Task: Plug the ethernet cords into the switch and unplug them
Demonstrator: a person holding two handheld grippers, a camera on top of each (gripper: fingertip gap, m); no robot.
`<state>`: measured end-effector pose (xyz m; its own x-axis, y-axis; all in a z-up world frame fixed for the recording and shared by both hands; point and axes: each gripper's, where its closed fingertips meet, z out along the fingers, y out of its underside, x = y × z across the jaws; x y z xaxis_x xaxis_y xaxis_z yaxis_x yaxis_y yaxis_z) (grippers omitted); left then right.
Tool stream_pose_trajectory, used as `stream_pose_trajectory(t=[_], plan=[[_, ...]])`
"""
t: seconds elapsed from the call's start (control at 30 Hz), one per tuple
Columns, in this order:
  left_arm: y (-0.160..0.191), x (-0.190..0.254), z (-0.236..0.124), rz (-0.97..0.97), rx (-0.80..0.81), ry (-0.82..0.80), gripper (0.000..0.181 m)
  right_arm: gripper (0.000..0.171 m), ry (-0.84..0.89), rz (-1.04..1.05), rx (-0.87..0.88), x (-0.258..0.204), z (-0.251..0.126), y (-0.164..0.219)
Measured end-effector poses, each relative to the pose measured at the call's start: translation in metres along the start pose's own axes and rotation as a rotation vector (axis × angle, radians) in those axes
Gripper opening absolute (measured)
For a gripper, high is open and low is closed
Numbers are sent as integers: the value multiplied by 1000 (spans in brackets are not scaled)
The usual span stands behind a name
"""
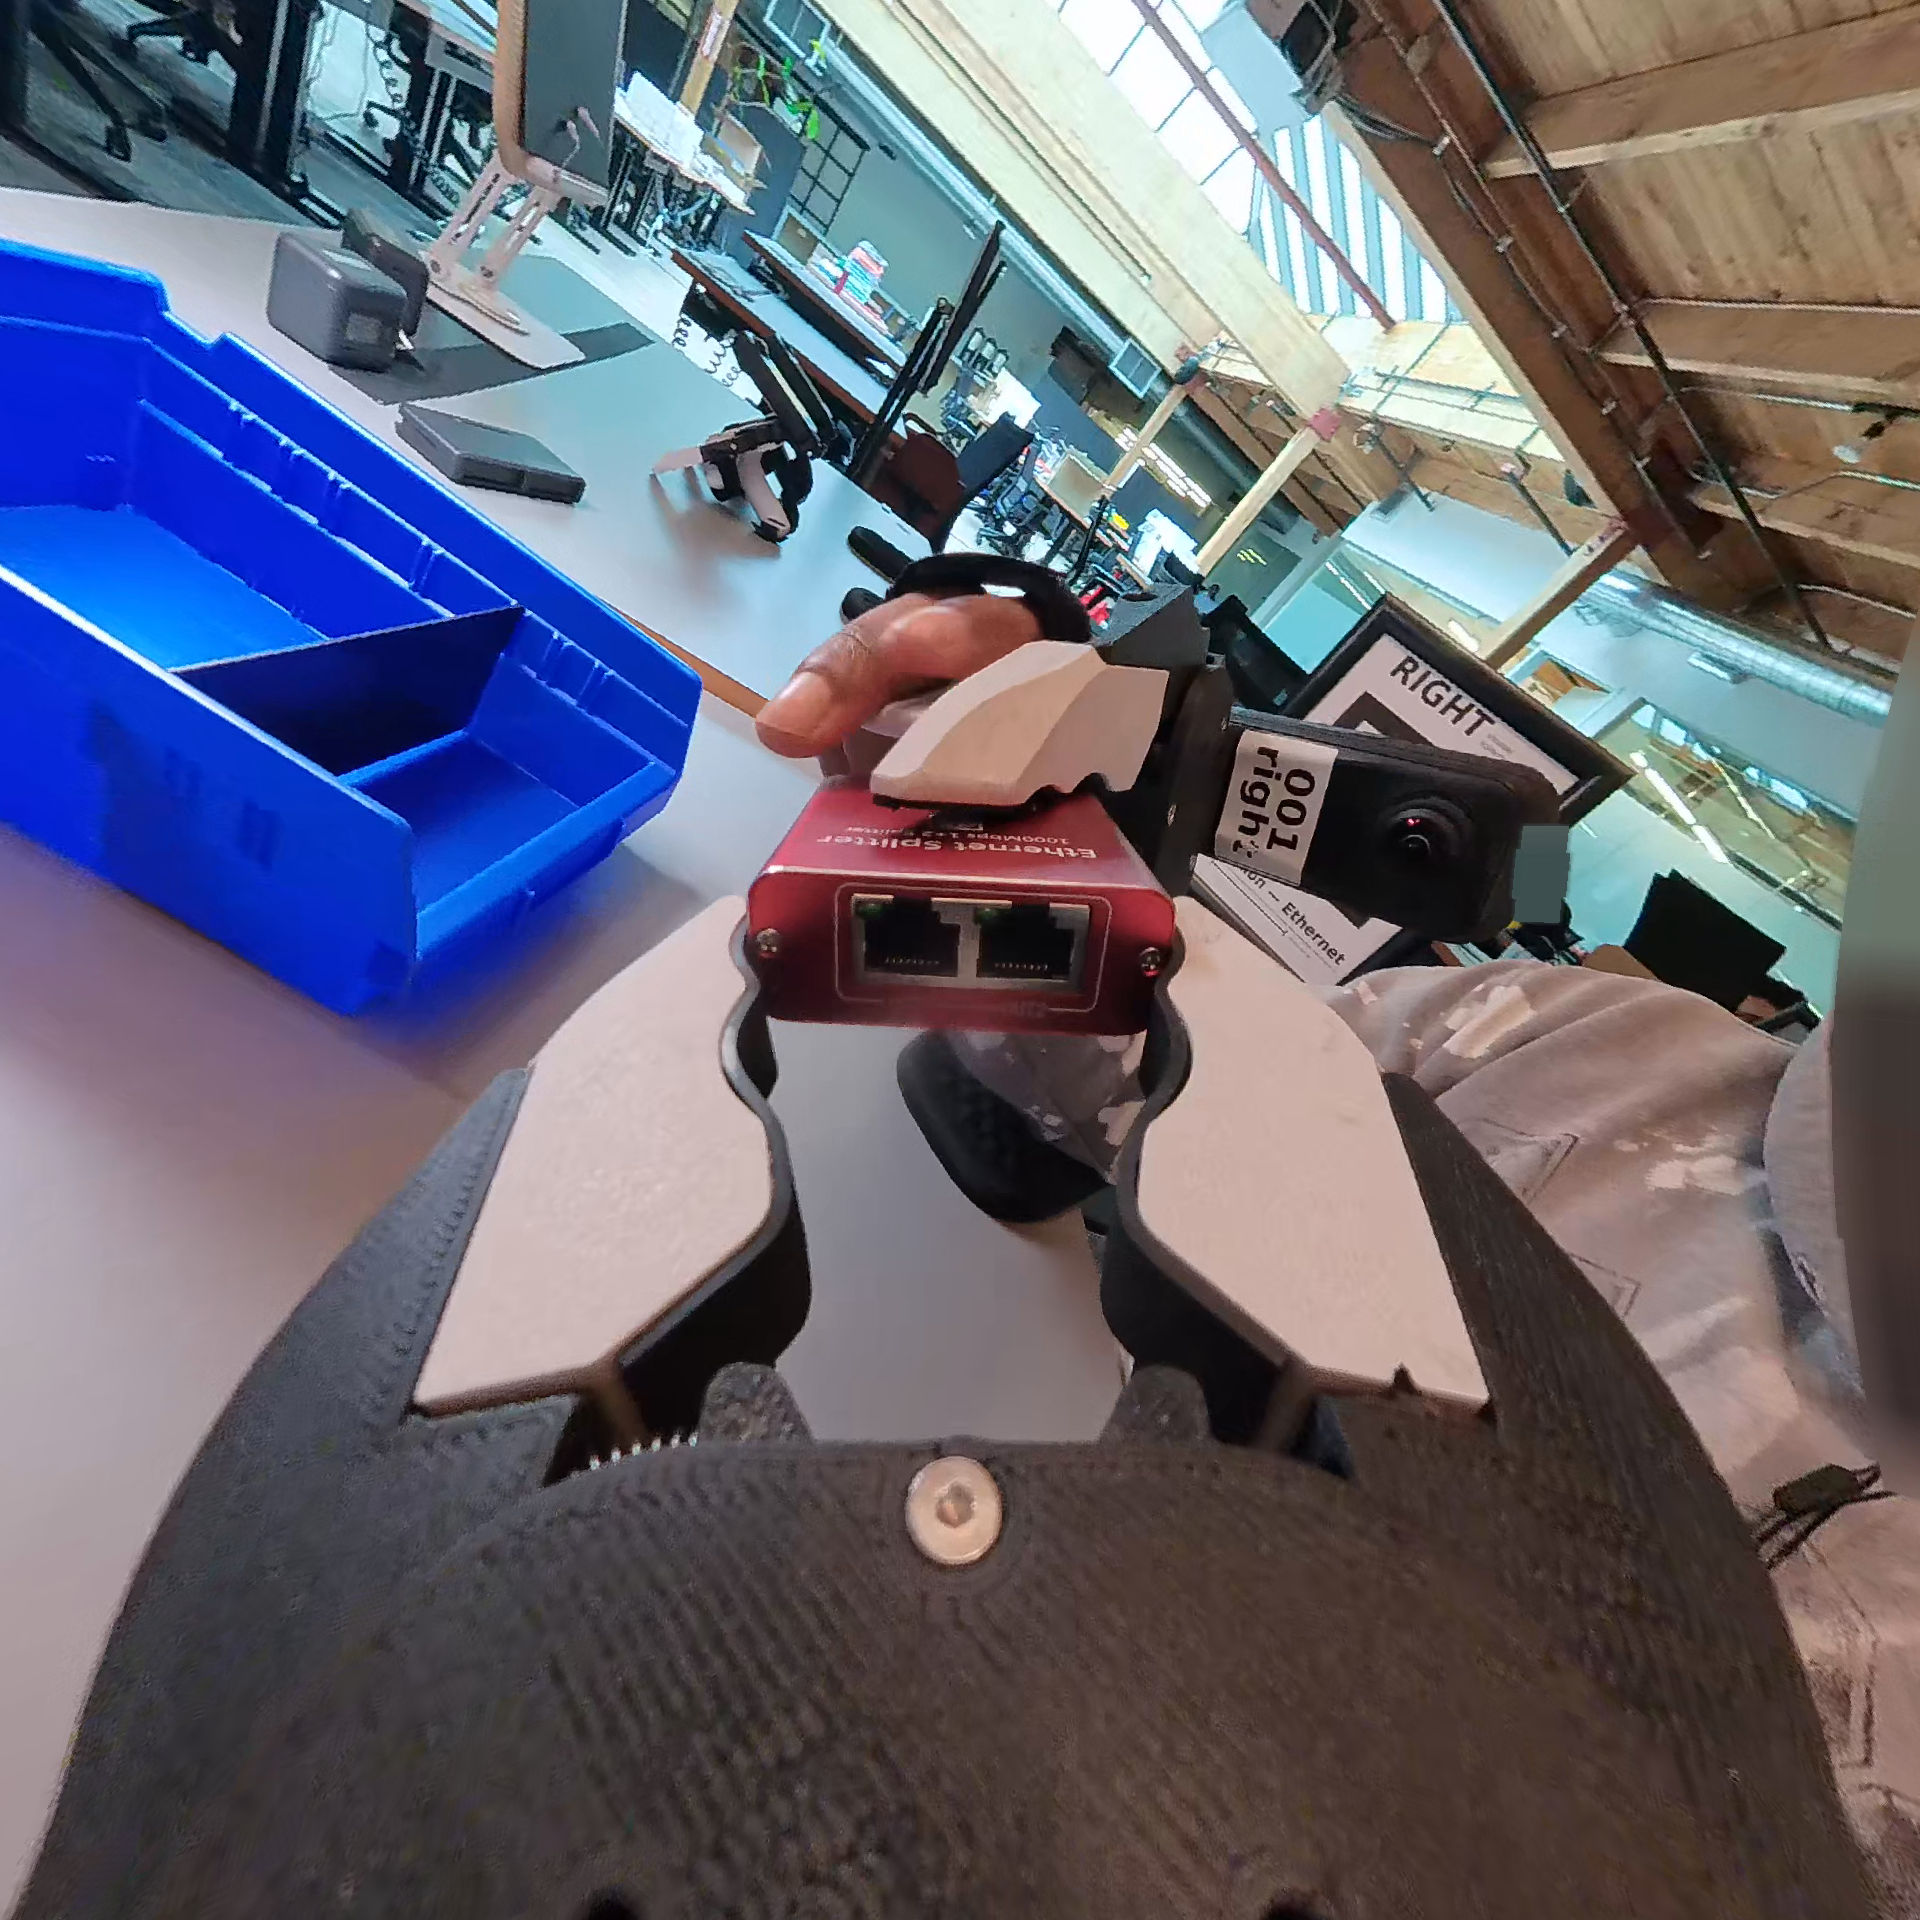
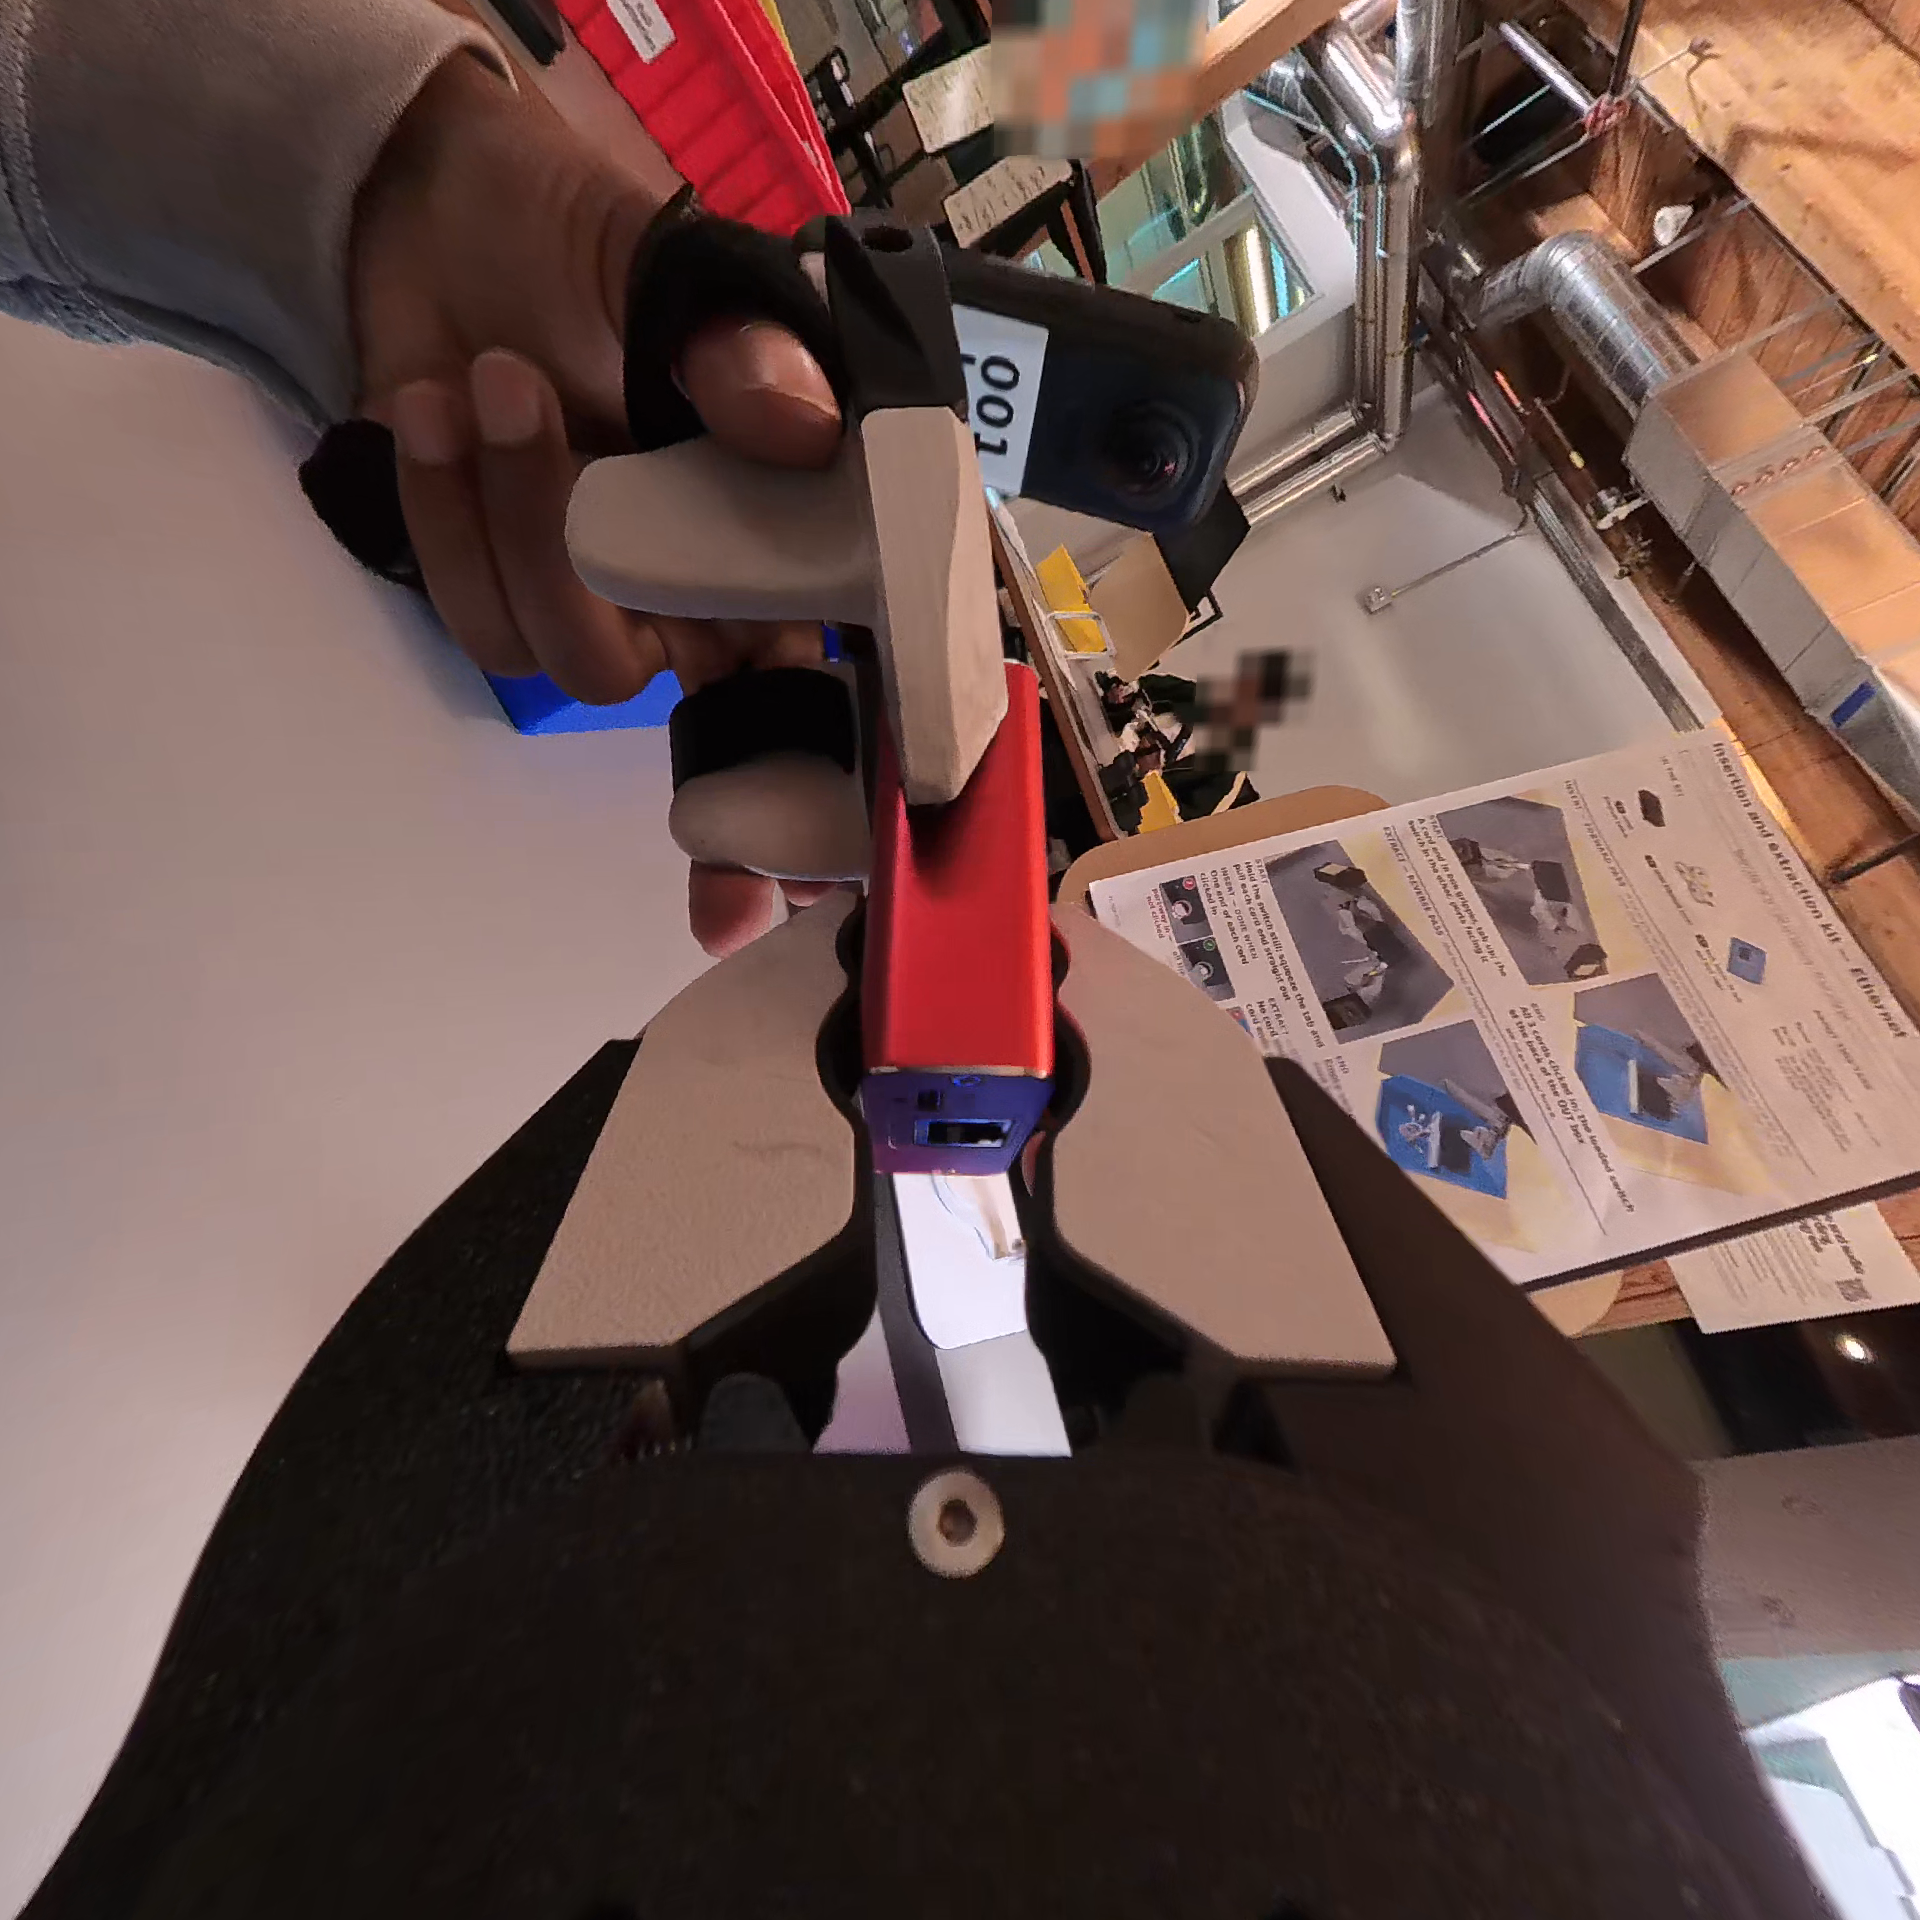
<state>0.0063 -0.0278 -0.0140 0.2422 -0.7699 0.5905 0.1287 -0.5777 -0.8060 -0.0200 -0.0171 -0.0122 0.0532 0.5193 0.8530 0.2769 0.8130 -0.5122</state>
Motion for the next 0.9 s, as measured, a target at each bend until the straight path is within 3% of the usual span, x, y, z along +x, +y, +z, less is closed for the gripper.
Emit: stream_pose_trajectory(t=[0.37, 0.57, 0.67, 0.77, 0.9], plan=[[-1, -1, 1, -17, 7, 1, 70, 29, -21, 18, -3, -3, -1, 1], [-11, 7, -7, 143, 29, -70, 71, 28, -52, 99, 32, 2, -9, -8], [-35, 9, -41, 281, 90, -234, 68, 28, -35, 158, 53, 18, -21, -7], [-62, -3, -101, 406, 127, -506, 58, 28, 12, 203, 64, 38, -35, -2], [-62, -48, -184, 488, -86, -862, 50, 28, 44, 247, 75, 53, -46, 5]])
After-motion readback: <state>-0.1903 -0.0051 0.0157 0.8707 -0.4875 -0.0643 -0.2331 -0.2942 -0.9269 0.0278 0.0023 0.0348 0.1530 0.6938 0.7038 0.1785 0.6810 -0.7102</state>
